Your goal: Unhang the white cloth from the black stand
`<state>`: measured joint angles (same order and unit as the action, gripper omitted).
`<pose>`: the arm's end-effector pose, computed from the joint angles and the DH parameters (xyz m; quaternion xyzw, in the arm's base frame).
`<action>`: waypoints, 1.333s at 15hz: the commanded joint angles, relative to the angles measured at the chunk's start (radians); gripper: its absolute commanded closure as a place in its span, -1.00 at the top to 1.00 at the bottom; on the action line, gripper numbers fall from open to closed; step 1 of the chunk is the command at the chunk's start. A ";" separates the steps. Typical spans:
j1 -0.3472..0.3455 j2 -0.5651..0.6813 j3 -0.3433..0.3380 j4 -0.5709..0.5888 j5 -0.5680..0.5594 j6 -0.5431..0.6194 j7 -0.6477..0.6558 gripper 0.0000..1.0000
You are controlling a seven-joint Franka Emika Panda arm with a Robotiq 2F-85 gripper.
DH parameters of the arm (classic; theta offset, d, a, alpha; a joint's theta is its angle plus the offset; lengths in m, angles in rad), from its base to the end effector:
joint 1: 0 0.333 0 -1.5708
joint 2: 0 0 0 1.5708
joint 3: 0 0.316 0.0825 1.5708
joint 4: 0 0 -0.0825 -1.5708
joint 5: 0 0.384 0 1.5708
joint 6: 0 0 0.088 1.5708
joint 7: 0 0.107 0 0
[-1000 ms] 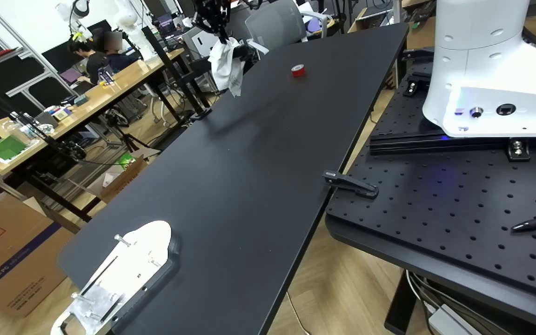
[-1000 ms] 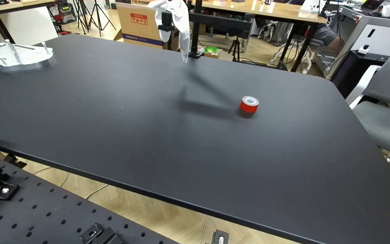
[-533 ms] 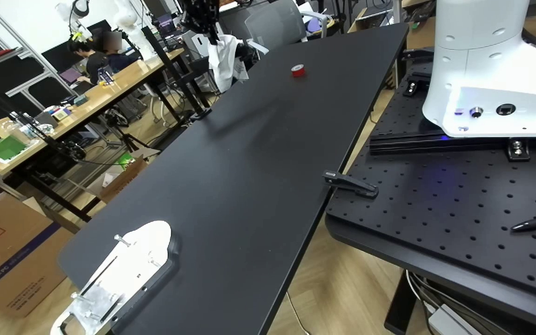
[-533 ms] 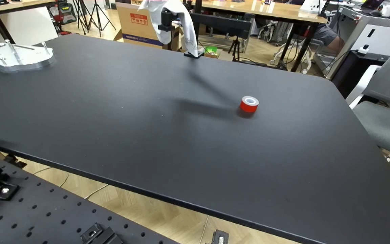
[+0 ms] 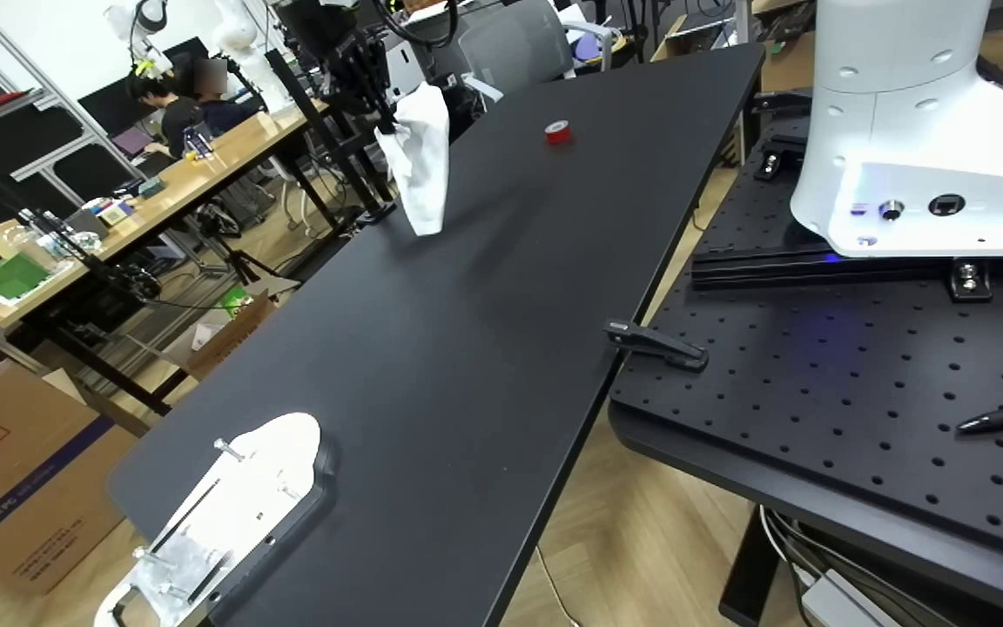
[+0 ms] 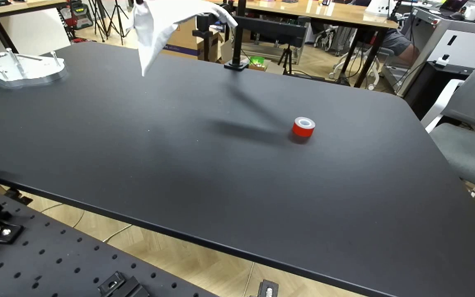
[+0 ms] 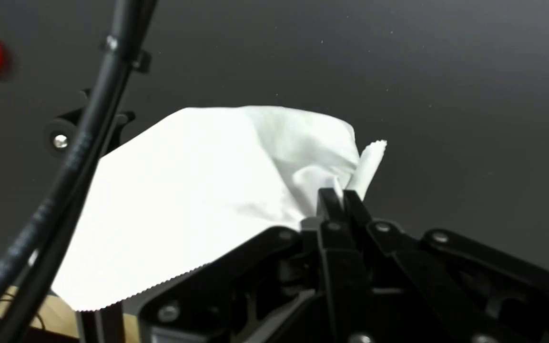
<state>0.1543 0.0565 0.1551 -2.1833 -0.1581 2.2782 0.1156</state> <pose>0.5202 0.1619 0.3674 0.9874 0.1461 0.0312 0.0512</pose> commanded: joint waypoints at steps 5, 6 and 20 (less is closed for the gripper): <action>0.024 0.161 0.009 0.073 0.007 -0.090 -0.084 -0.97; 0.026 0.179 0.009 0.080 0.004 -0.096 -0.091 -0.97; 0.073 0.225 -0.027 0.121 -0.124 -0.088 0.030 0.68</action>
<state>0.2171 0.3048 0.1423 -2.0695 -0.2725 2.2010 0.0974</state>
